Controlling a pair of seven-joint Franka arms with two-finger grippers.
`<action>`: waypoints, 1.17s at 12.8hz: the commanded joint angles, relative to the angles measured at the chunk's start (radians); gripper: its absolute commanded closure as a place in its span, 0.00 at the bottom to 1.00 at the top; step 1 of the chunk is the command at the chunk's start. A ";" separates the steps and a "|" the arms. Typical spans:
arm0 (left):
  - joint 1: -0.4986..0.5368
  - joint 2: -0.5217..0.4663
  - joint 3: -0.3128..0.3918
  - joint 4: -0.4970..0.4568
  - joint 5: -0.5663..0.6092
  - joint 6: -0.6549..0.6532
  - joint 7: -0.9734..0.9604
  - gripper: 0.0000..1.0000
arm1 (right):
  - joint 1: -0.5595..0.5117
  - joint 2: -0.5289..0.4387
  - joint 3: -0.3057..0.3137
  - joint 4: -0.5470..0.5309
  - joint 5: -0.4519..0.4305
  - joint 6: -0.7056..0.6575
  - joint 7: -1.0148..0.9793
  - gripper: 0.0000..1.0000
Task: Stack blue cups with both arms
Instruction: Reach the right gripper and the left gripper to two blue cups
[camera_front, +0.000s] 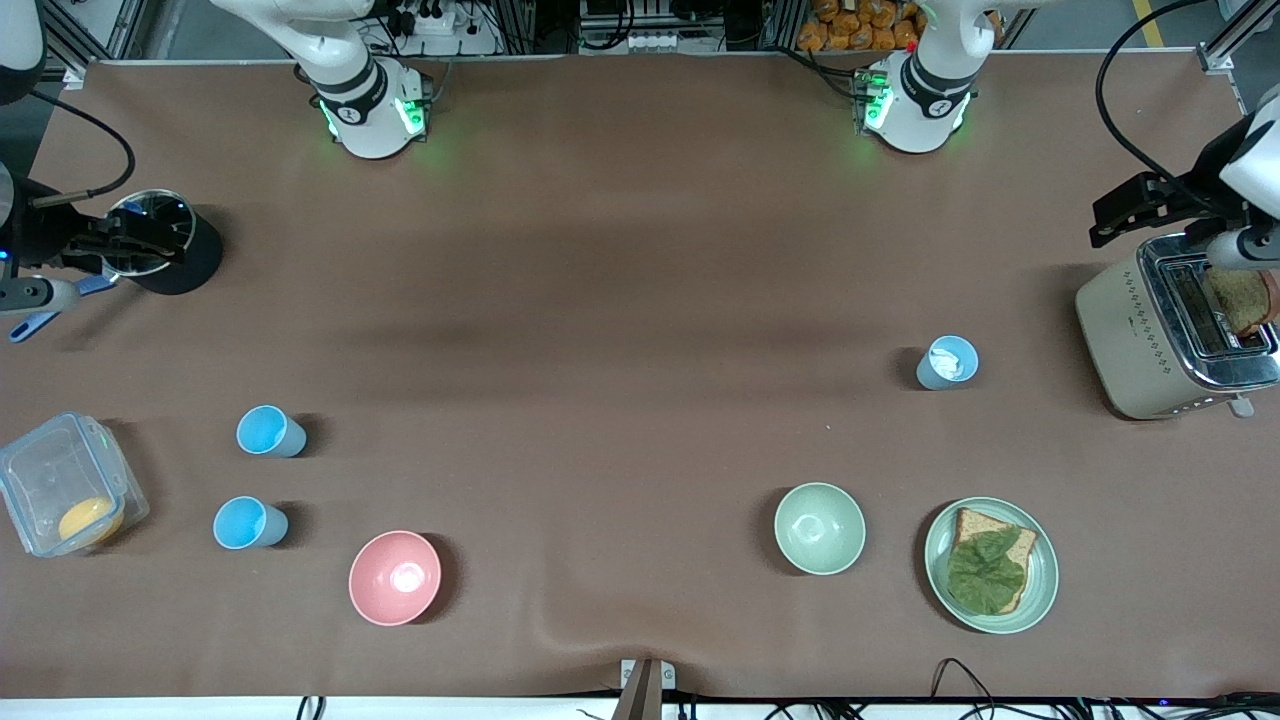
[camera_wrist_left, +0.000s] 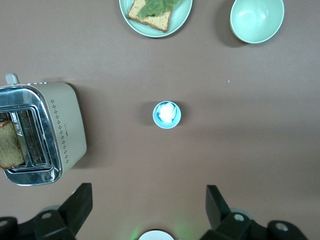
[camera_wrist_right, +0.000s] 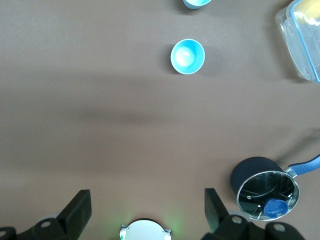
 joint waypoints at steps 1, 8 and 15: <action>0.004 -0.012 0.001 -0.084 -0.010 0.049 0.025 0.00 | -0.005 0.001 0.003 0.003 -0.007 0.005 0.000 0.00; 0.019 -0.018 0.004 -0.376 -0.008 0.349 0.026 0.00 | -0.018 0.102 0.004 0.000 -0.004 0.063 -0.010 0.00; 0.040 0.006 0.001 -0.736 -0.008 0.889 0.026 0.00 | -0.081 0.306 0.003 -0.098 -0.014 0.333 -0.053 0.00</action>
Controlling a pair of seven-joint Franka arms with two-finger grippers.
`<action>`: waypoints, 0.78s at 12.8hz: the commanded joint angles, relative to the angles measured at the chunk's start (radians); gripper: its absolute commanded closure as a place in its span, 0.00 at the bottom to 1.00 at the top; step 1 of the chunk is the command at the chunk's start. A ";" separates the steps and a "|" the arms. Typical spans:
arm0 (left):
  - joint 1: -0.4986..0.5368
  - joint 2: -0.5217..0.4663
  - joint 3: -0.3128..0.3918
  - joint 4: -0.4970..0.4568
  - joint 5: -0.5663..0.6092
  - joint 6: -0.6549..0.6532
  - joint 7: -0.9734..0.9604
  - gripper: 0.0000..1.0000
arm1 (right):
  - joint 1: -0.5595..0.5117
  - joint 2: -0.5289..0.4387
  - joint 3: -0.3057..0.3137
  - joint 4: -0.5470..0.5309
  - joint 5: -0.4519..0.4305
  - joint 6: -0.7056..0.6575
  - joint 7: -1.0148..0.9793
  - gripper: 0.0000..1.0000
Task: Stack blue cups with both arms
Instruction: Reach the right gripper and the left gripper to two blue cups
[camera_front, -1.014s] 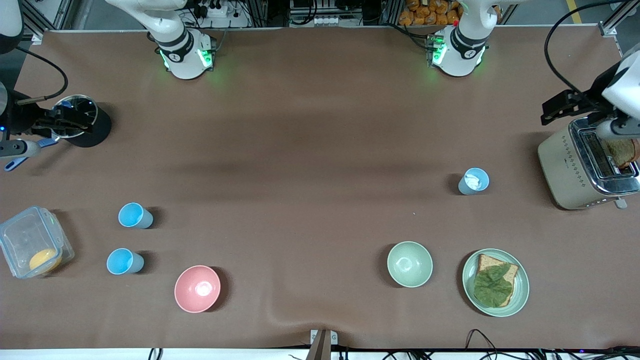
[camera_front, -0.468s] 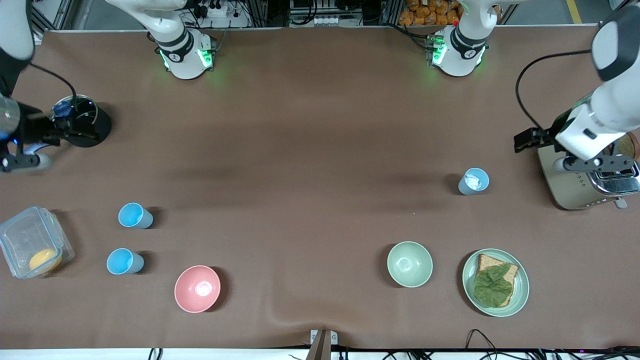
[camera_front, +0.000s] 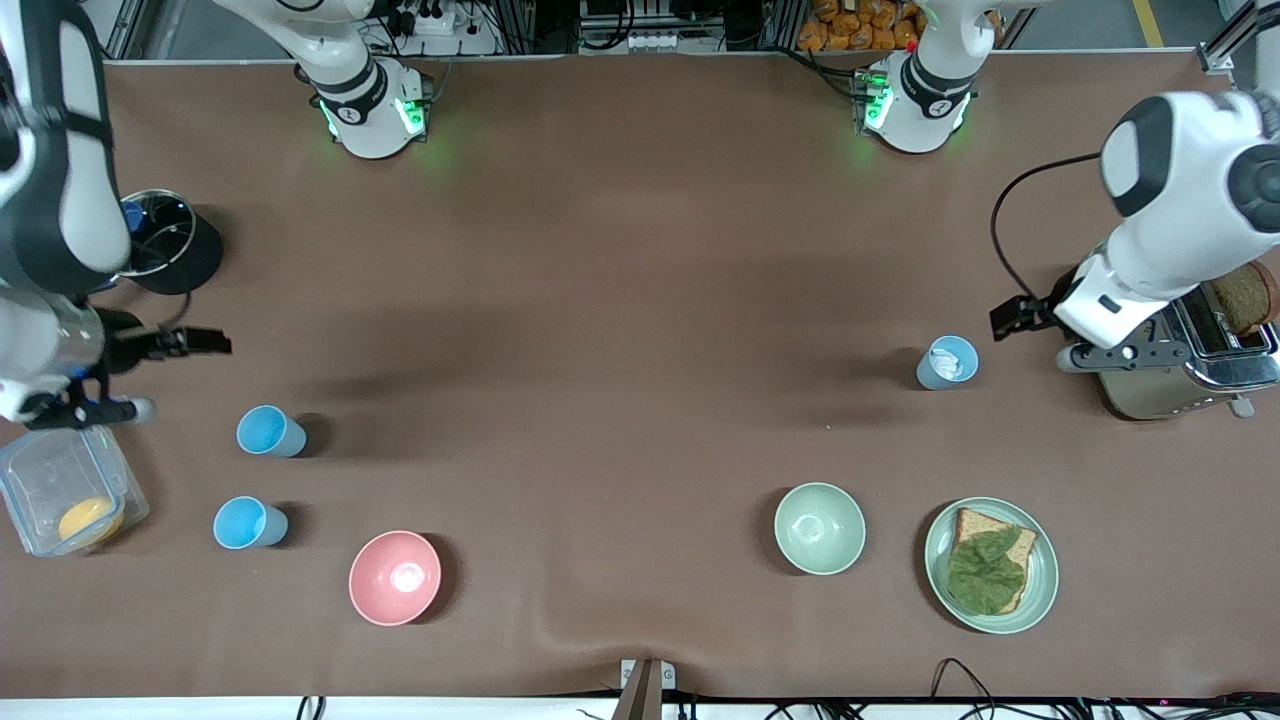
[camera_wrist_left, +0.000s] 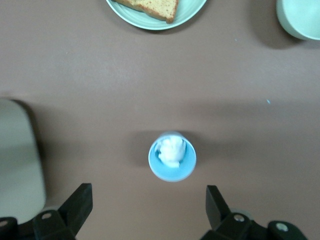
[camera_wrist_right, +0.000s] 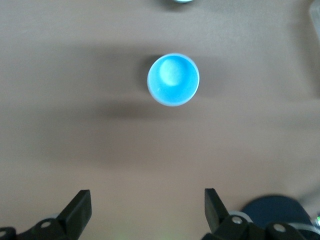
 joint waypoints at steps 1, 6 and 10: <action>0.014 0.014 -0.003 -0.141 -0.008 0.215 0.026 0.00 | -0.025 0.040 0.011 -0.035 -0.021 0.091 -0.024 0.00; 0.040 0.163 -0.003 -0.143 -0.007 0.353 0.028 0.00 | -0.044 0.137 0.009 -0.038 -0.024 0.207 -0.022 0.00; 0.060 0.221 -0.005 -0.143 -0.007 0.383 0.028 0.00 | -0.080 0.226 0.011 -0.027 -0.023 0.329 -0.122 0.00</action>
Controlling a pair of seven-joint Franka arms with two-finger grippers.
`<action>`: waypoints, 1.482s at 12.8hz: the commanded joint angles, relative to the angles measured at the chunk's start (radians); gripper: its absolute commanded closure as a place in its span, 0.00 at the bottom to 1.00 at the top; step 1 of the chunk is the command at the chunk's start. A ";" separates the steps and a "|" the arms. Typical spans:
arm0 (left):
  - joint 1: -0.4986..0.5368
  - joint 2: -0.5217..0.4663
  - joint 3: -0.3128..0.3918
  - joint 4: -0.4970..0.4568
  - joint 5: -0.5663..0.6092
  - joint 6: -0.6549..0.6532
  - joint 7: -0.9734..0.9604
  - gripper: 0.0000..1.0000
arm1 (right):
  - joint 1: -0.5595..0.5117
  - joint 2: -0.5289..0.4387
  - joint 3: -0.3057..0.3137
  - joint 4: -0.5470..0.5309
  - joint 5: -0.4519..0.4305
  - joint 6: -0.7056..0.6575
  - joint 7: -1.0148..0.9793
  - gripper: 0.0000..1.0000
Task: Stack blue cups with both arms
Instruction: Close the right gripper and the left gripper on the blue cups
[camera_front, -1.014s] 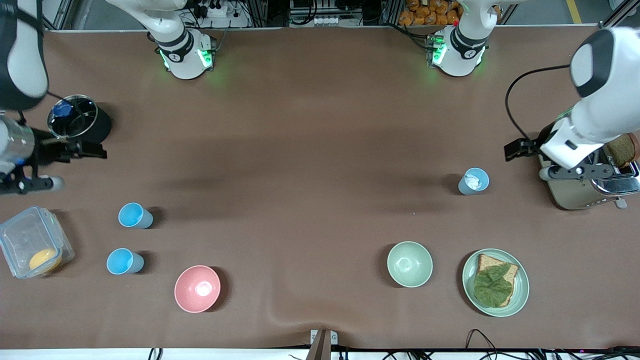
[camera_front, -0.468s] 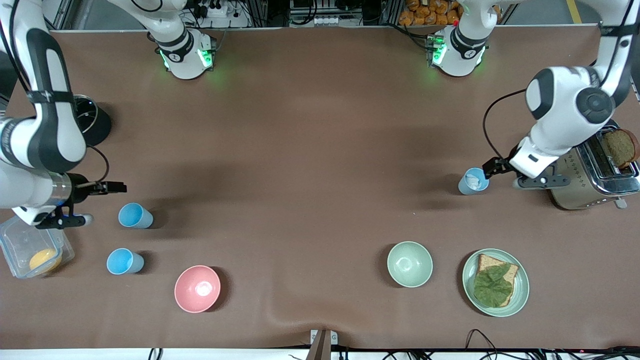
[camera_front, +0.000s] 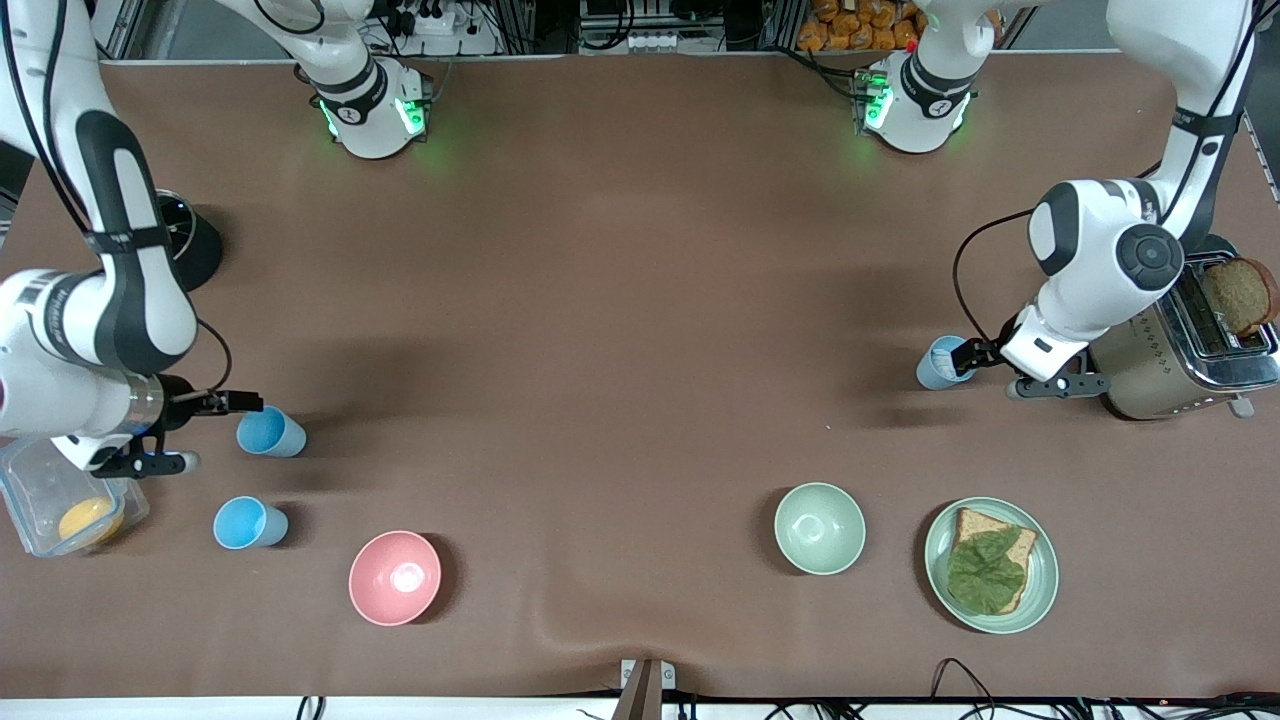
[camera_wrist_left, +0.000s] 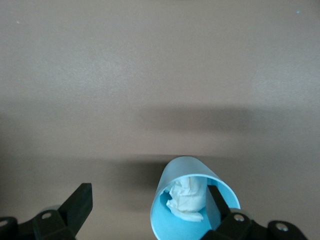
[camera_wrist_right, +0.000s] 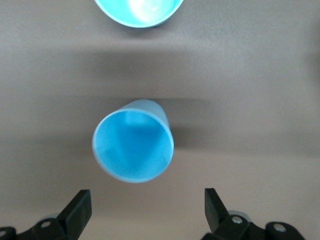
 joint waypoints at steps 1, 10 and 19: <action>0.026 0.023 -0.007 0.006 -0.007 0.020 0.029 0.00 | -0.034 0.056 0.016 0.018 -0.013 0.077 -0.069 0.00; 0.016 0.043 -0.037 0.001 -0.008 0.020 0.027 1.00 | -0.046 0.107 0.018 0.009 0.004 0.148 -0.074 1.00; 0.011 0.034 -0.166 0.093 -0.008 0.006 -0.127 1.00 | -0.031 0.030 0.042 0.044 0.047 -0.026 -0.058 1.00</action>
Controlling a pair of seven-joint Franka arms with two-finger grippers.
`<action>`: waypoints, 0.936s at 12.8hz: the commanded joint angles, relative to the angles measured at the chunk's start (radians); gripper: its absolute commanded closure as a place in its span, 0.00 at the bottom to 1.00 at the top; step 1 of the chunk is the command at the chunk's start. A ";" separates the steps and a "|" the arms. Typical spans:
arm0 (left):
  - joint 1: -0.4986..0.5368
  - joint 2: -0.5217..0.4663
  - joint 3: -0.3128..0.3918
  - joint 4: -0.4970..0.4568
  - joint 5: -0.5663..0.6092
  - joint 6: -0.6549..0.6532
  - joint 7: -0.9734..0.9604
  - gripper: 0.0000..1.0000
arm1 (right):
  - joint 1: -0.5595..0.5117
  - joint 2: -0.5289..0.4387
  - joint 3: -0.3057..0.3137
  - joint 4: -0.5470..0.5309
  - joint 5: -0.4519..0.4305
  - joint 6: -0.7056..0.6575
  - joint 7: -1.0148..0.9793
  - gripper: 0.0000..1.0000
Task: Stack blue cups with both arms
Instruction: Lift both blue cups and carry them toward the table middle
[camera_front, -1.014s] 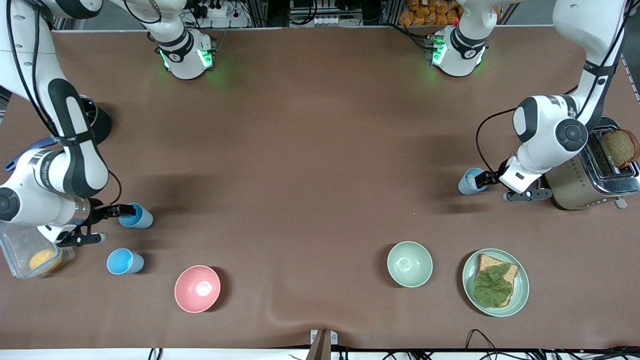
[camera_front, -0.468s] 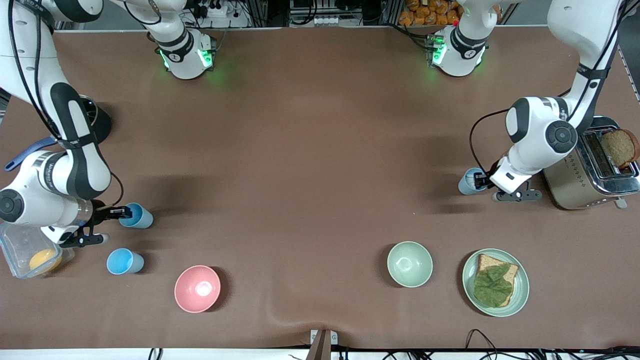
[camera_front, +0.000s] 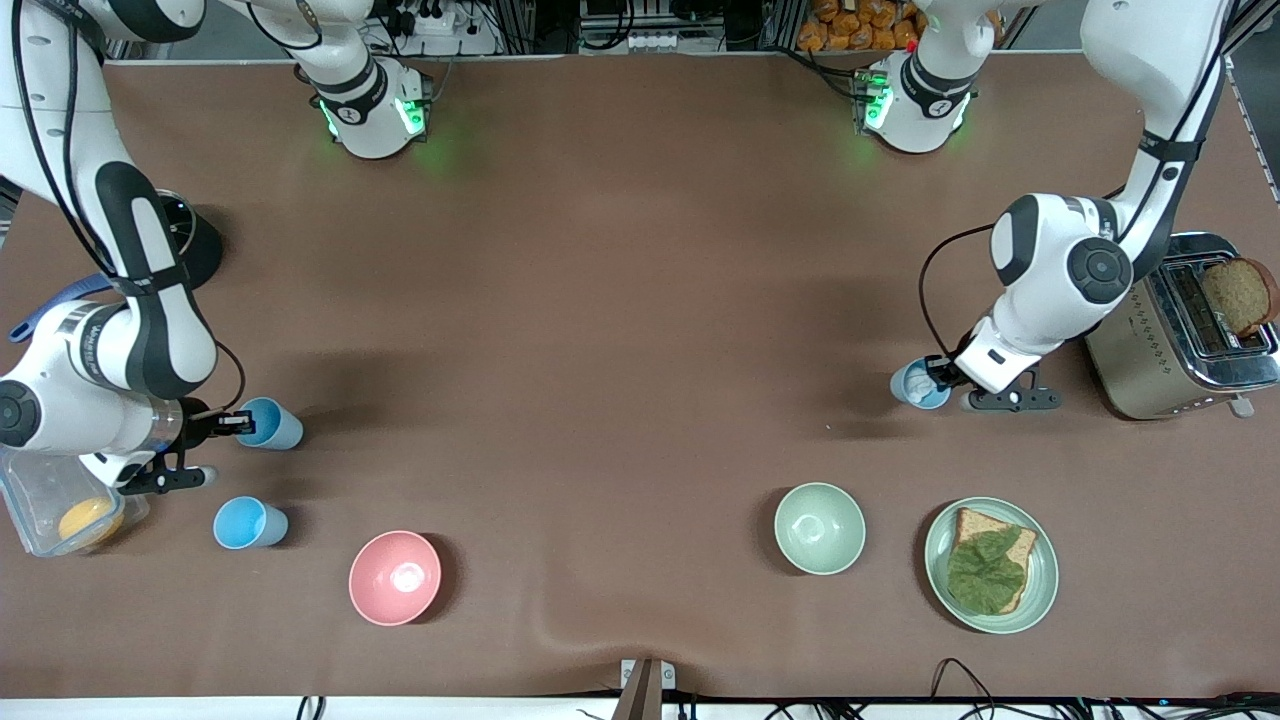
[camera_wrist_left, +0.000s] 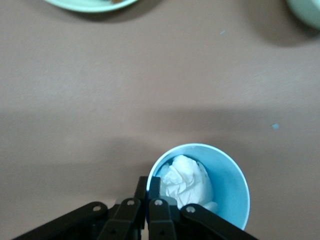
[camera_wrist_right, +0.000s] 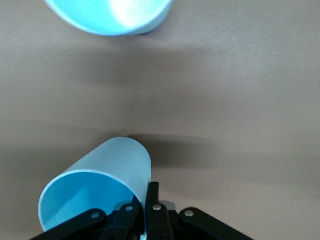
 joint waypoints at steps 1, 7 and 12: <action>-0.004 -0.007 -0.050 0.034 -0.008 -0.015 -0.093 1.00 | 0.009 -0.070 0.026 0.048 0.039 -0.154 0.009 1.00; -0.238 0.062 -0.083 0.171 -0.008 -0.058 -0.524 1.00 | 0.145 -0.158 0.033 0.191 0.105 -0.386 0.248 1.00; -0.439 0.238 -0.076 0.377 0.175 -0.058 -0.886 1.00 | 0.195 -0.175 0.033 0.189 0.113 -0.394 0.346 1.00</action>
